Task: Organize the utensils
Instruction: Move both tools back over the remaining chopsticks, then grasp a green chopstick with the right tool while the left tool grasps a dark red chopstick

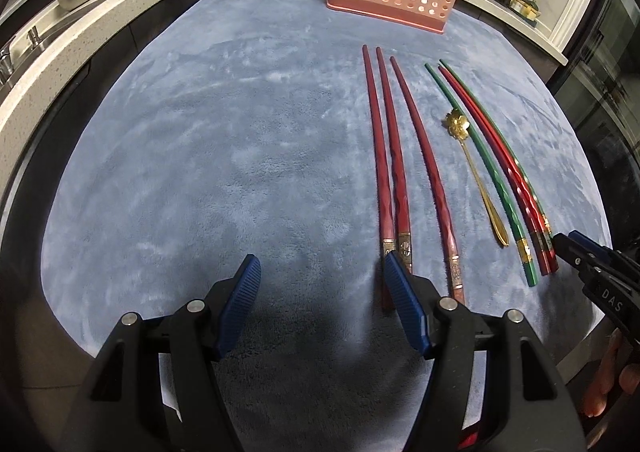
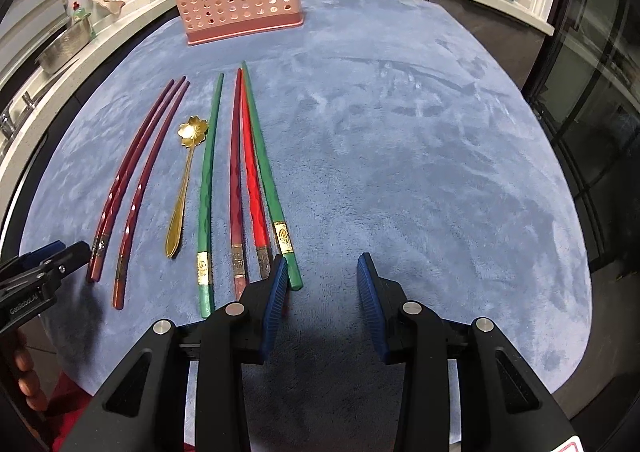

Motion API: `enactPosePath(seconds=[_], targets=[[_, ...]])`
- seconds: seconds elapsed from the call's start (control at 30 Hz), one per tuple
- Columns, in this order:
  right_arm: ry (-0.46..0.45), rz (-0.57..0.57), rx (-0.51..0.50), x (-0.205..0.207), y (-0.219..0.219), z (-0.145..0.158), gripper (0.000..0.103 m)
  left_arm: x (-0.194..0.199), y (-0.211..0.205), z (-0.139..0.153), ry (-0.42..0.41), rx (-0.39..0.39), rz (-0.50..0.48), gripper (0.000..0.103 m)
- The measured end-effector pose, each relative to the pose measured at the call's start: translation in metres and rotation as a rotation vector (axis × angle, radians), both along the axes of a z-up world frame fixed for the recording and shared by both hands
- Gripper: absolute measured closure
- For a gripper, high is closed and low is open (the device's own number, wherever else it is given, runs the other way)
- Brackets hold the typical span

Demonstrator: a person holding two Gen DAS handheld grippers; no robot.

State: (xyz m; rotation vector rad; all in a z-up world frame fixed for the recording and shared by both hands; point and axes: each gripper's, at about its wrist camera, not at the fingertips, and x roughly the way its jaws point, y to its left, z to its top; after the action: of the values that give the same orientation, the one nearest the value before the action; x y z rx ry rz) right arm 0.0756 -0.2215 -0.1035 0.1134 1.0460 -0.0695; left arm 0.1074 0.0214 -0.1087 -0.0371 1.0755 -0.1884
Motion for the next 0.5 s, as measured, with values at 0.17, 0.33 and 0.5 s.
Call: enactPosePath(seconds=[0.17,0.33,0.5], targets=[[0.009,0.029,-0.004,0.001,0.008,-0.004,0.077,0.0,-0.003,0.0,-0.004,0.001,-0.011,0.042],[0.005,0.043,-0.004,0.002,0.011,-0.005,0.085,-0.001,-0.01,0.001,-0.007,0.004,-0.031,0.042],[0.003,0.058,-0.003,0.003,0.014,-0.006,0.091,-0.002,-0.013,-0.001,-0.01,0.006,-0.04,0.043]])
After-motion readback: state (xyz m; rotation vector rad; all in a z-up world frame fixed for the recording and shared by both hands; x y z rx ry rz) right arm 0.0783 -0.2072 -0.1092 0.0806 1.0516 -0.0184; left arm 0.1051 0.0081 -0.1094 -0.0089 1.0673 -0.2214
